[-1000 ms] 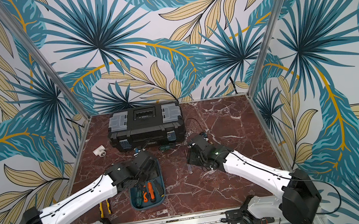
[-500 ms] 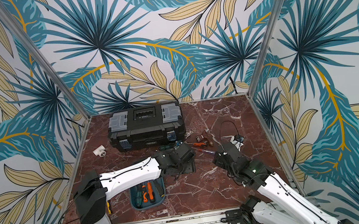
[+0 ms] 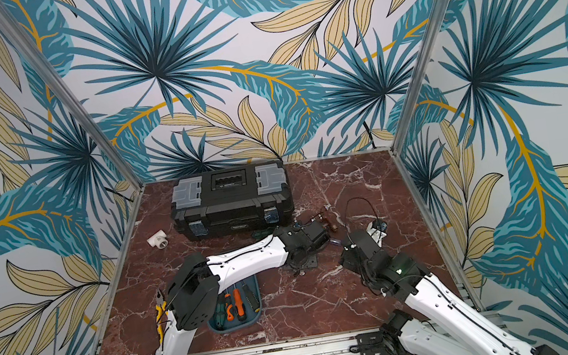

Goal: Put the screwdriver on the desktop into the storage box
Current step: Pick up the screwdriver from the center of the board.

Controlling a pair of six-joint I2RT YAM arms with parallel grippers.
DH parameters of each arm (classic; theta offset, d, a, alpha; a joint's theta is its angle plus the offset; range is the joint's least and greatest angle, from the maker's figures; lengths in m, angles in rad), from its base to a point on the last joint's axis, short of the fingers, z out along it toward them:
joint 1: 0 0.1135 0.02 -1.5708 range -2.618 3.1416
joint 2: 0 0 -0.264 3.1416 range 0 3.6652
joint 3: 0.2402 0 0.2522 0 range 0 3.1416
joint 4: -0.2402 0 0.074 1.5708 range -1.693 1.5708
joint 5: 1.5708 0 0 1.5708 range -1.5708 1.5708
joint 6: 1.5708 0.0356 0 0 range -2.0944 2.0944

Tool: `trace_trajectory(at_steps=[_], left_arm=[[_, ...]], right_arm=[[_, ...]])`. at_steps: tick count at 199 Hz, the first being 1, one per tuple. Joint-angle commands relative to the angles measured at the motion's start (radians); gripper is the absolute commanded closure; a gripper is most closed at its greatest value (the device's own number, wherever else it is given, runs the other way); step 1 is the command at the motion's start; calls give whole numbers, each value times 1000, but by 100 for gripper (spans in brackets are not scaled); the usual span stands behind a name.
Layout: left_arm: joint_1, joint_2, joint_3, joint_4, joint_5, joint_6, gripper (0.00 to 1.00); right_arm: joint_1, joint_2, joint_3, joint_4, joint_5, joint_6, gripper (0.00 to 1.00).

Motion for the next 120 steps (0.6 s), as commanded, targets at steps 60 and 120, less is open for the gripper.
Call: trace_trajectory(at_steps=[60,120], left_arm=[[29,89,63,-1,24,-9,58],[37,57,44,-4,18,17,89]], right_arm=[[-2,-4,3,-41,-7,22,31],[-1,17,6,-40,-9,24,31]])
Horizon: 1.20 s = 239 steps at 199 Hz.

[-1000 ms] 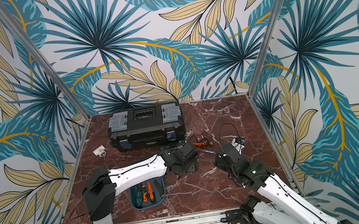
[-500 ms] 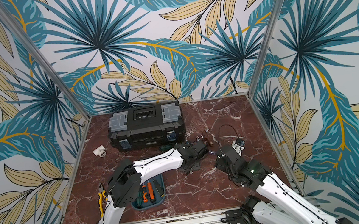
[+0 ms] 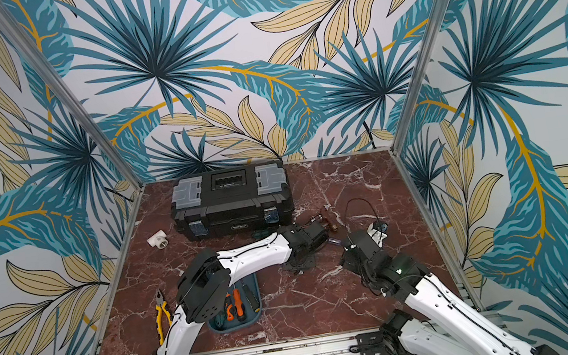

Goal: Put the screwdriver on the desktop into the storage box
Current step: Pick up the screwdriver from the center of the board, then place the screwdriver in the storage box.

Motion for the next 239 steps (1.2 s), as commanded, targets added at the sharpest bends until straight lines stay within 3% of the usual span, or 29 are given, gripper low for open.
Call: trace_trajectory(at_steps=[1,61,110,136,188,239], left_arm=[[3,-23,14,4,-8,15,90],[-45,-326,-184,-11,-95,-29,98],[-107,-699,-507,-167,-162,-216,97],[-104,-842,-690,-161,-149,-302,94],[-45,-850,-836,-9,-63,-329,93],[-20,-793,-913,68,10,-357,86]], right_arm=[[-1,14,6,-23,-5,12,31],[-1,35,-6,-1,-9,14,31],[-1,75,-17,52,-31,4,31],[-1,136,-14,107,-69,-12,31],[-1,255,46,143,-140,-51,31],[-2,219,17,145,-133,-44,31]])
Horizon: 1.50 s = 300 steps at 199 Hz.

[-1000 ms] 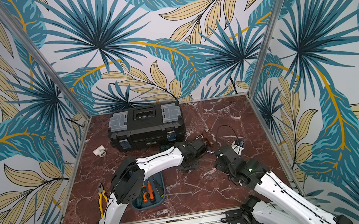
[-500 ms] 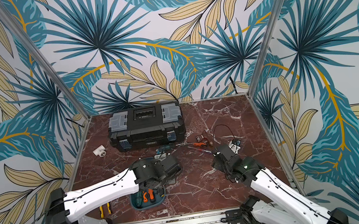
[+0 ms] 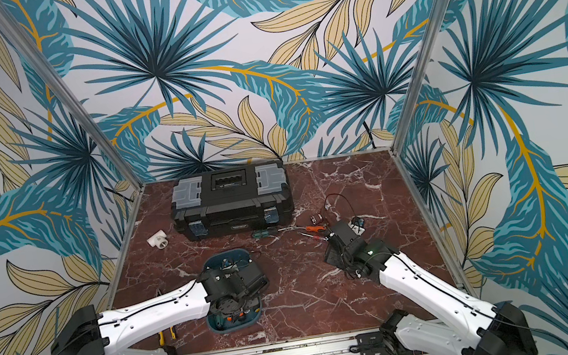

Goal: Put the screwdriver on the desktop into the storage box
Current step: Place the screwdriver in the storage box, then pick up the screwdriver from the center of the board.

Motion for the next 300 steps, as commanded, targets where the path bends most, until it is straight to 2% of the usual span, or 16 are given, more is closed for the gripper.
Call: trace_trajectory(at_steps=[1,21,34,55,90,100,115,133,151,176,235,300], left_arm=[[8,29,-42,55,42,-28,85],[10,40,-44,41,43,-45,76],[14,38,-40,26,36,-51,65],[13,15,3,-36,-17,-49,54],[12,-70,138,-169,-186,-22,49],[15,-108,165,-187,-248,-13,46],[18,-175,169,-160,-322,22,45],[33,-260,126,-85,-373,69,44],[59,-339,69,-18,-373,111,44],[83,-432,10,-23,-374,88,44],[101,-585,-111,-47,-353,8,43],[109,-603,-130,-61,-348,-2,43]], right_arm=[[-1,-25,-12,5,-1,-12,31],[-1,-30,-17,5,0,-10,30],[-2,-29,-17,6,1,-14,30],[-1,-28,-16,5,3,-22,30],[-1,6,19,27,7,-119,30],[-3,39,57,33,8,-198,25],[-11,123,122,44,-30,-344,24],[-26,296,233,19,-106,-533,24],[-38,435,322,-20,-122,-630,26],[-50,559,411,-50,-111,-745,27],[-157,735,498,-99,-120,-879,28],[-196,830,548,-101,-163,-940,28]])
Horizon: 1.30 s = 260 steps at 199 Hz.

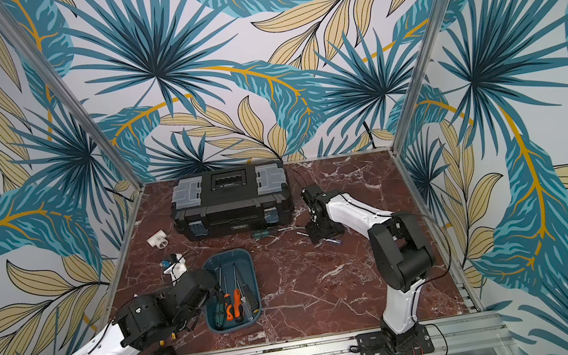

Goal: Put the screwdriver on the desktop into the storage box
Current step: Pick up the screwdriver from the center of the board.

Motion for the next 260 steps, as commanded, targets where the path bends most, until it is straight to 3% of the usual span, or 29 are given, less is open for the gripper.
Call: trace_trajectory(at_steps=[1,159,260], left_arm=[[8,-13,-25,-17,-3,-7,43],[21,-10,-46,1,9,-28,43],[36,3,-45,16,34,-21,43]], right_arm=[[-5,34,25,-27,-24,-44,28],[15,94,-5,-18,-98,-83,46],[79,111,-5,-18,-33,-99,61]])
